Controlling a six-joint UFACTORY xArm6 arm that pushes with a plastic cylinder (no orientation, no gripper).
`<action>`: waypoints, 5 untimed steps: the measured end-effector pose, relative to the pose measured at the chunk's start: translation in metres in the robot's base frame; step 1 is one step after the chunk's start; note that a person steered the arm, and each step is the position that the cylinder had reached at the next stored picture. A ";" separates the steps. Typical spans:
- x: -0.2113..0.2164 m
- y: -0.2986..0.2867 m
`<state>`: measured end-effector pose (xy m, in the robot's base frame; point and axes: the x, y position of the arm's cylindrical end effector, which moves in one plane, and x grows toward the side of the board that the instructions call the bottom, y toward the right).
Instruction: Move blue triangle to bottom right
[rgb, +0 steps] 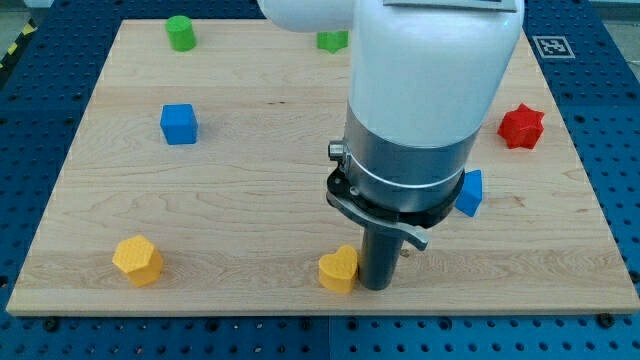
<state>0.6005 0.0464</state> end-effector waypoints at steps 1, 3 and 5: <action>0.007 0.000; 0.018 0.000; 0.018 0.025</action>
<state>0.6190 0.0709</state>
